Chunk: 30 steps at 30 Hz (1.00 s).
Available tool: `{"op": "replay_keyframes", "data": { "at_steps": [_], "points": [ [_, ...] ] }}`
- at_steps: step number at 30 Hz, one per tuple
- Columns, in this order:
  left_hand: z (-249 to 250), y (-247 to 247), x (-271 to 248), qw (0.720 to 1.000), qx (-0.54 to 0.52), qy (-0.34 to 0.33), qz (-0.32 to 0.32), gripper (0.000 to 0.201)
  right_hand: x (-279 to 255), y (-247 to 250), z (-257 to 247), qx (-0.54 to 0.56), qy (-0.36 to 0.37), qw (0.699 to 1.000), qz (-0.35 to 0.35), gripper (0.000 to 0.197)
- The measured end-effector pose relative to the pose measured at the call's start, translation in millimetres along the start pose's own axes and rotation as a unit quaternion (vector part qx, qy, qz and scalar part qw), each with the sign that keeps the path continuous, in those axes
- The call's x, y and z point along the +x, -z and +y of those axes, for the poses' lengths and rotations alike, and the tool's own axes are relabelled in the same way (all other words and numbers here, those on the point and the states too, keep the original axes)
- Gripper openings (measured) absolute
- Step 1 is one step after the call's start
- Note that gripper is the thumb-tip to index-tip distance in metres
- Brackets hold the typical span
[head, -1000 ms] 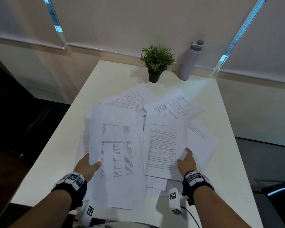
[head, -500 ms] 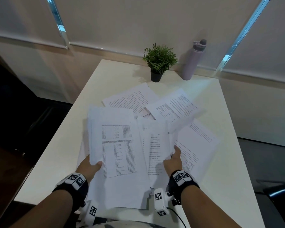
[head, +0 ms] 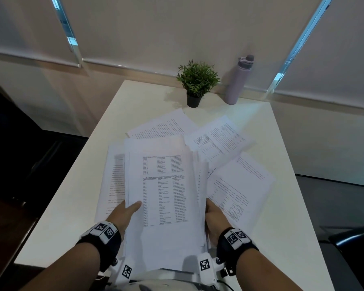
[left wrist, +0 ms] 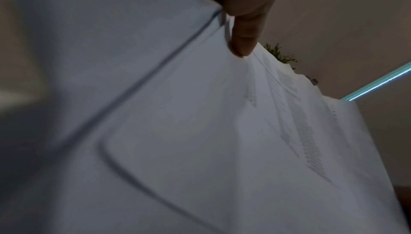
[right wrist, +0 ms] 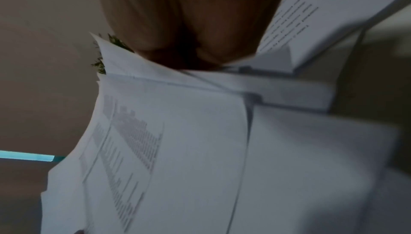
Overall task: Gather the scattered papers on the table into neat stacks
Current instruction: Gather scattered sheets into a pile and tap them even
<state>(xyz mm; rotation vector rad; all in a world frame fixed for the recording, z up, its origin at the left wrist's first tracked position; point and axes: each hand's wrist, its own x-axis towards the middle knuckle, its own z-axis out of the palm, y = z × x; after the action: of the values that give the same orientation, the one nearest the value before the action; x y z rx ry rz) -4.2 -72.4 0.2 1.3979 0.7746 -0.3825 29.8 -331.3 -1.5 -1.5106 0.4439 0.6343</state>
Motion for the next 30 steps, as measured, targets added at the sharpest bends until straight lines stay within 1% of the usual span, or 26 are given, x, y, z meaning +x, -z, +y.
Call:
{"op": "replay_keyframes", "data": {
  "at_steps": [1, 2, 3, 4, 5, 6, 7, 8, 10, 12, 14, 17, 20, 22, 24, 25, 27, 28, 30],
  "points": [
    [4, -2, -4, 1.000, 0.007, -0.021, 0.001, 0.045, -4, -2, -5, 0.026, -0.008, 1.000, -0.011, 0.027],
    [8, -4, -9, 0.999, 0.022, -0.049, 0.005, 0.043, -7, -3, -10, 0.046, -0.021, 0.999, -0.018, 0.023],
    [13, -6, -13, 0.995, 0.050, -0.082, 0.016, 0.044, -10, -3, -16, 0.052, -0.037, 0.998, -0.014, 0.033],
    [20, -9, -19, 0.989, 0.089, -0.115, 0.031, 0.050, -10, -4, -21, 0.043, -0.035, 0.998, -0.014, 0.044],
    [29, -12, -25, 0.980, 0.126, -0.147, 0.048, 0.057, -13, -7, -29, 0.013, -0.013, 1.000, -0.016, 0.048],
    [40, -15, -33, 0.972, 0.144, -0.174, 0.062, 0.063, -13, -10, -36, -0.027, 0.034, 0.999, -0.011, 0.044],
    [51, -18, -41, 0.968, 0.138, -0.200, 0.065, 0.067, -17, -13, -47, -0.055, 0.086, 0.995, 0.004, 0.042],
    [63, -21, -48, 0.964, 0.124, -0.225, 0.065, 0.070, -20, -15, -58, -0.067, 0.131, 0.989, 0.025, 0.044],
    [83, -25, -58, 0.952, 0.109, -0.276, 0.074, 0.070, -28, -17, -83, -0.039, 0.208, 0.975, 0.062, 0.043],
    [98, -27, -62, 0.943, 0.095, -0.308, 0.085, 0.061, -37, -18, -100, -0.001, 0.266, 0.961, 0.075, 0.043],
    [104, -28, -61, 0.944, 0.062, -0.313, 0.083, 0.054, -41, -19, -107, 0.029, 0.296, 0.952, 0.073, 0.048],
    [100, -27, -57, 0.952, 0.046, -0.294, 0.078, 0.042, -41, -20, -101, 0.040, 0.294, 0.952, 0.075, 0.046],
    [92, -27, -56, 0.956, 0.054, -0.281, 0.068, 0.040, -46, -20, -96, 0.037, 0.306, 0.949, 0.072, 0.044],
    [92, -29, -57, 0.957, 0.058, -0.282, 0.048, 0.039, -52, -18, -102, 0.047, 0.342, 0.936, 0.063, 0.050],
    [94, -30, -58, 0.956, 0.055, -0.284, 0.042, 0.037, -57, -15, -113, 0.059, 0.408, 0.909, 0.062, 0.063],
    [96, -31, -58, 0.956, 0.052, -0.287, 0.043, 0.037, -60, -13, -120, 0.040, 0.449, 0.890, 0.067, 0.071],
    [98, -31, -59, 0.954, 0.049, -0.293, 0.047, 0.036, -61, -11, -132, -0.067, 0.522, 0.845, 0.092, 0.082],
    [98, -30, -60, 0.953, 0.050, -0.294, 0.048, 0.035, -61, -10, -136, -0.139, 0.549, 0.817, 0.107, 0.083],
    [96, -29, -61, 0.955, 0.046, -0.291, 0.044, 0.032, -59, -8, -140, -0.261, 0.580, 0.760, 0.133, 0.073]
  ]
}}
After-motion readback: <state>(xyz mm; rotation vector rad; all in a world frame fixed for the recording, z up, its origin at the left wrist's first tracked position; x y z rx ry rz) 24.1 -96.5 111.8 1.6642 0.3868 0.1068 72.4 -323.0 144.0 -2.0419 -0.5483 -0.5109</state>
